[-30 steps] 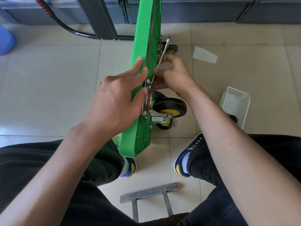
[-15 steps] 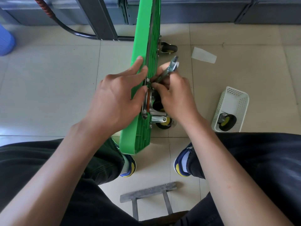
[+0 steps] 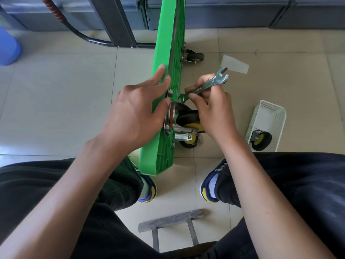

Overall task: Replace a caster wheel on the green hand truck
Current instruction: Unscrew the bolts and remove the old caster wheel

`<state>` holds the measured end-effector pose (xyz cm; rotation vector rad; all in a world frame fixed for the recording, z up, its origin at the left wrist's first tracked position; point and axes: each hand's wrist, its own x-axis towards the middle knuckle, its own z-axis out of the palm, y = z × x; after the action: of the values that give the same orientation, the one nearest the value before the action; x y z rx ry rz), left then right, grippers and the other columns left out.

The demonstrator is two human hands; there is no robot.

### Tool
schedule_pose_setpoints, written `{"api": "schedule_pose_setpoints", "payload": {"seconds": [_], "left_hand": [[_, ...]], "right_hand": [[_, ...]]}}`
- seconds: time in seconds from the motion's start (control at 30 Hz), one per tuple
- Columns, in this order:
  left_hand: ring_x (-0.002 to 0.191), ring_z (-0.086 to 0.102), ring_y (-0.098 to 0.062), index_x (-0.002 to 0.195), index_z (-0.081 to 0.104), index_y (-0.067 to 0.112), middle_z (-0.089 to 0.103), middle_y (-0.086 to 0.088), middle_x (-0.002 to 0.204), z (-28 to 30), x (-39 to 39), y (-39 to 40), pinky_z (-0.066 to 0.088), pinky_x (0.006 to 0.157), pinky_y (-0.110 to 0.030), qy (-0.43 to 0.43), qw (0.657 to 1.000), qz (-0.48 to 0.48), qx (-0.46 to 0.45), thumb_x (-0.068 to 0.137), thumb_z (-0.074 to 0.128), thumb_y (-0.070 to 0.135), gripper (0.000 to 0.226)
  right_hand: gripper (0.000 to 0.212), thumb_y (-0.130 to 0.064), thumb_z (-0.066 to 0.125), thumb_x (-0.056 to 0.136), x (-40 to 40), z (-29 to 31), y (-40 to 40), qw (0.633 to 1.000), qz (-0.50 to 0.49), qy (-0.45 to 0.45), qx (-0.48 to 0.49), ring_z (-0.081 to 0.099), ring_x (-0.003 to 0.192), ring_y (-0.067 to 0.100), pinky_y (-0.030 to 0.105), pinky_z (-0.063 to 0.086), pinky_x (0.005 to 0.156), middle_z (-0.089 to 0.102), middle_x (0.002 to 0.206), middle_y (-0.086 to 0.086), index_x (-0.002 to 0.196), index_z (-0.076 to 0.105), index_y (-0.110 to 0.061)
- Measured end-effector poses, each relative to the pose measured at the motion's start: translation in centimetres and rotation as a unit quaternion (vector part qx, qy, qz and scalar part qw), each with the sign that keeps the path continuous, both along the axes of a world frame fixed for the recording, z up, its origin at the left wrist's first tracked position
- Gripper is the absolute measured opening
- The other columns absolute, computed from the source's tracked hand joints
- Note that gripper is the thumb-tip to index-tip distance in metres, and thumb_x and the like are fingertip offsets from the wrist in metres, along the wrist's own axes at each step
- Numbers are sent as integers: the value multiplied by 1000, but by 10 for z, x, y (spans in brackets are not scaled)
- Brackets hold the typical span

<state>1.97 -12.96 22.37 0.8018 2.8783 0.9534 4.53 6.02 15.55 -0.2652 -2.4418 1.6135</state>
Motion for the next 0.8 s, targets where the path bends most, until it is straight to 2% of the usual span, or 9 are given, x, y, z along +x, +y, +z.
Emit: {"api": "schedule_pose_setpoints", "payload": {"seconds": [0.07,0.17,0.23,0.3,0.37,0.47,0.57,0.7,0.8], "left_hand": [[46,47,11,138,62,15,44,0,154,-1,0,0,55,66,-33,0,1000,2,-5,95,60,21,43],[53,53,5,138,62,16,44,2,155,2,1,1,59,70,-40,3,1000,7,-8,95,60,21,43],[75,61,-16,137,63,15,46,-2,154,7,3,4,60,74,-43,10,1000,8,-18,95,63,17,42],[81,62,-39,137,63,16,50,-4,151,10,5,8,61,80,-46,20,999,17,-31,95,65,16,43],[85,61,-46,137,63,17,52,-4,149,13,5,12,59,85,-47,27,999,31,-34,95,65,18,43],[85,65,-46,133,67,13,57,-6,145,12,5,15,59,90,-46,42,998,43,-19,93,65,16,40],[83,65,-48,125,72,13,60,-7,141,11,4,18,60,84,-41,50,997,58,-2,92,66,14,33],[84,63,-49,116,76,13,62,-6,138,12,4,20,57,80,-38,52,996,69,11,92,66,13,26],[93,70,-39,113,76,14,63,-6,137,11,2,18,57,91,-40,40,997,62,31,91,65,14,25]], "right_hand": [[24,-5,67,96,-2,0,4,1000,-15,0,-1,69,88,-8,10,51,79,71,93,-12,110,51,-17],[25,-6,69,96,-2,-2,7,999,-35,2,-7,68,86,-11,8,48,76,69,91,-18,111,51,-17],[25,-7,69,96,-1,-2,7,999,-50,1,-18,67,86,-13,7,48,76,68,90,-20,110,51,-17],[24,-8,69,96,0,-2,7,997,-65,-2,-31,68,88,-12,8,49,79,69,92,-19,109,52,-17],[23,-10,70,96,1,-1,4,996,-81,5,-34,70,91,-7,10,50,80,71,92,-15,108,52,-17],[21,-10,70,96,1,2,-1,994,-102,18,-27,70,91,-4,6,48,77,73,95,-8,107,54,-18],[19,-10,69,97,1,7,-4,993,-110,30,-34,70,87,-3,7,48,73,73,95,-5,107,54,-16],[13,-10,65,100,4,10,-7,991,-123,41,-36,71,78,7,26,56,69,72,91,-7,109,57,-10],[7,-11,62,101,7,13,-11,988,-143,44,-49,71,74,14,40,57,70,71,84,-7,106,57,-11]]}}
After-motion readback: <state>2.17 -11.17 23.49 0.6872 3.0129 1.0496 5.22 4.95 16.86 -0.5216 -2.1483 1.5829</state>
